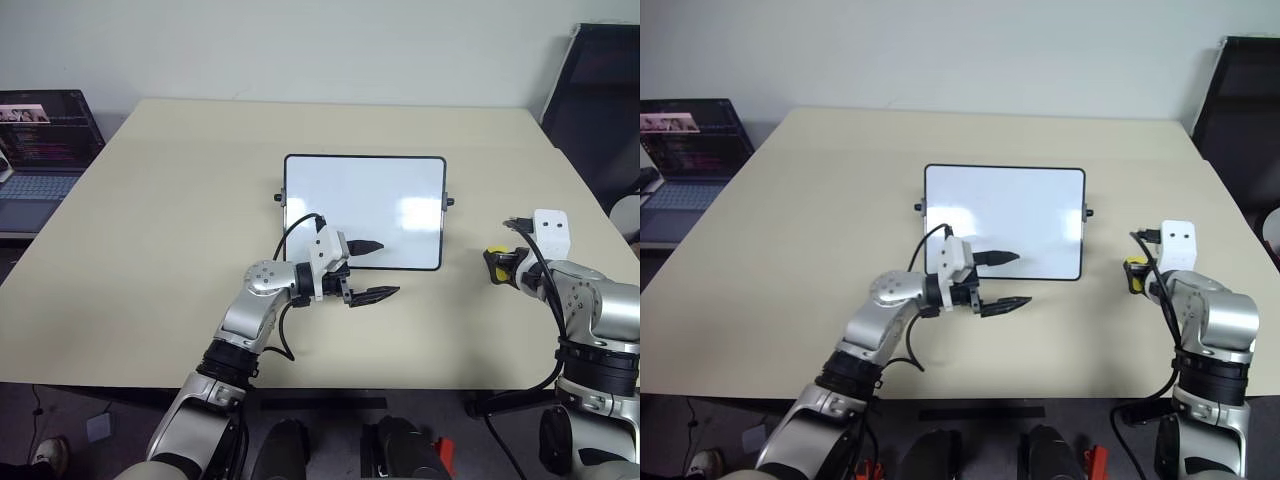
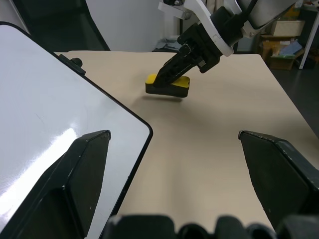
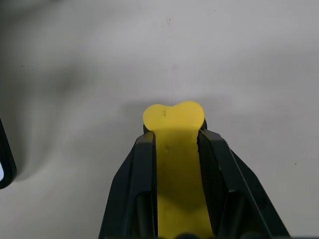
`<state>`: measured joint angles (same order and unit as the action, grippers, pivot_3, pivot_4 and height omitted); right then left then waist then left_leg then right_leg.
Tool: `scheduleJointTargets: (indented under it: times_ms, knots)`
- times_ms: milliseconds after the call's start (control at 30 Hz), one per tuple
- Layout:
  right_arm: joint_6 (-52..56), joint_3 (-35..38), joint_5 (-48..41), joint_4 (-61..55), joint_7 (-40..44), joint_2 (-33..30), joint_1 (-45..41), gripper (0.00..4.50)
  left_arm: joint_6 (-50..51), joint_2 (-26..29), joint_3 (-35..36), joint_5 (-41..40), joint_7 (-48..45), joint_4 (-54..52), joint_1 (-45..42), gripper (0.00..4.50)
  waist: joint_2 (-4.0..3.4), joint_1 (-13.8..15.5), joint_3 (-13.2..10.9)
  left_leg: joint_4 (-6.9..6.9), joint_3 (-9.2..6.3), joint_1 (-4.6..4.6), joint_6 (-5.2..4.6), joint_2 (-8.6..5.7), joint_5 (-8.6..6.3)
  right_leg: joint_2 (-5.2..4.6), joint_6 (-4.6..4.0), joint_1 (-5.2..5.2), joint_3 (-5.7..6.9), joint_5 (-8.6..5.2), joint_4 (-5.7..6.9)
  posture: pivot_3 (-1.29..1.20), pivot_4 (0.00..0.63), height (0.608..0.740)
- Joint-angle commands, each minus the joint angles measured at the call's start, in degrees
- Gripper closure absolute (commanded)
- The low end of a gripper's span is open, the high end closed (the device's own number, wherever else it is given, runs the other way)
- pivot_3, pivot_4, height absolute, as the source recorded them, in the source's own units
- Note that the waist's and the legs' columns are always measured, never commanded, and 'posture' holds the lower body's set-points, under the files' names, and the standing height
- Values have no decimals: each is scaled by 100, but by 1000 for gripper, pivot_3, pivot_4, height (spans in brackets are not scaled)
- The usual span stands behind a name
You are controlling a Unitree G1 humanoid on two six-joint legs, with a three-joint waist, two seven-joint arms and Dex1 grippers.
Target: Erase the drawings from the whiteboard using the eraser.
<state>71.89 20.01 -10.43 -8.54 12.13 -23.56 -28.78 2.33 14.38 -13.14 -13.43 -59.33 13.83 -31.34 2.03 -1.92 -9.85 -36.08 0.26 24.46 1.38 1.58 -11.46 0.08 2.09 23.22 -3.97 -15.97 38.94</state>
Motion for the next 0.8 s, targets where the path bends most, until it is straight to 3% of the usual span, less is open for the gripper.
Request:
scheduleJointTargets:
  times_ms: [33, 167, 400, 767, 800]
  knots:
    - [-148, 261, -201, -30, -52, 139, -220, 3110, -49, 0, 110, -72, 17, -158, -97, 0, 0, -6, 0, 0, 0, 0, 0, 0, 0, 0, 0, 0, 0, 0, 0, 0, 150, 740]
    - [-301, 229, -314, 23, 56, 152, -197, 2960, -26, 40, 111, -78, -4, -196, -63, 0, 0, 0, 0, 0, -1, 0, 0, 0, 0, 1, 0, 0, 1, 0, 0, 0, 150, 740]
    - [-349, 803, -753, 597, 76, 186, -365, 2960, -22, 100, 102, -100, -31, -199, -44, 0, 0, 2, 0, 0, 0, 0, 0, 1, 0, 0, -6, 0, 0, 4, 1, 0, 150, 740]
    - [-443, 613, -812, 776, 145, -60, -285, 2960, -27, 81, 81, -97, -37, -208, -63, 0, -2, -7, 0, 0, 2, 0, 0, 0, 0, 1, -5, 0, 0, 3, 1, 0, 150, 740]
    - [-433, 618, -826, 779, 162, -67, -278, 2781, -27, 81, 82, -97, -36, -209, -63, 0, -2, -6, 0, 0, 2, 0, 0, 0, 0, 1, -5, 0, 0, 3, 1, 0, 150, 740]
